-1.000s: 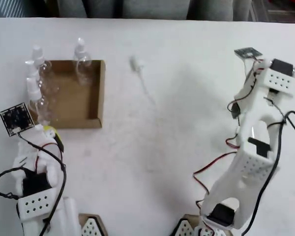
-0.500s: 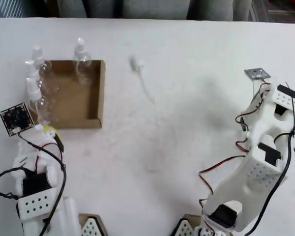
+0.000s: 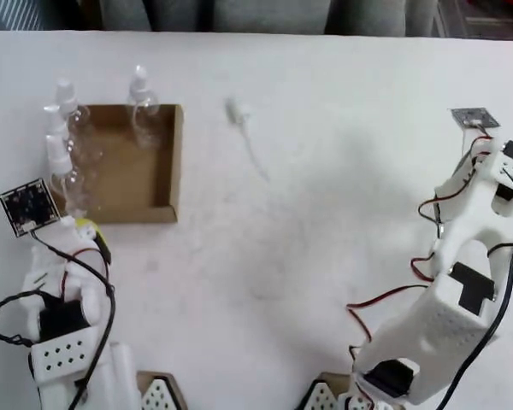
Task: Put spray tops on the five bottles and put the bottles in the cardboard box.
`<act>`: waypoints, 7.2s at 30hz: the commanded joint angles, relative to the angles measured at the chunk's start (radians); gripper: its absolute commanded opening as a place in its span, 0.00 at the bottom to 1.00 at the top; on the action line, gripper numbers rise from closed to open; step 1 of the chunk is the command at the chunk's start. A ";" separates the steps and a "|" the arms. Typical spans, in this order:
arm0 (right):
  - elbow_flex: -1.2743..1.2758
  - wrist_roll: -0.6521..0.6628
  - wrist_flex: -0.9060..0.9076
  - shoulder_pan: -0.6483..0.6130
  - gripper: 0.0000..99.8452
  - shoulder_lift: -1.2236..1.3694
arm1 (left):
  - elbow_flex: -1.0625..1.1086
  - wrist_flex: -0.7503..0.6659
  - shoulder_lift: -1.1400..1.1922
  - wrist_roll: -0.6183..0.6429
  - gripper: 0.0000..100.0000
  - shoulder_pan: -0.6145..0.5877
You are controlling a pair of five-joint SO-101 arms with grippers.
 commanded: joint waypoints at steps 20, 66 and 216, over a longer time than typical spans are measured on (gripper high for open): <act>0.040 -0.120 -0.113 -0.036 0.21 0.030 | -0.009 -0.023 -0.005 -0.006 0.02 0.012; 0.210 0.052 -0.148 0.159 0.02 -0.160 | -1.115 0.021 1.040 0.252 0.02 0.739; 1.620 -0.503 -0.986 -1.371 0.02 -2.115 | -0.928 -0.359 0.137 0.181 0.02 0.561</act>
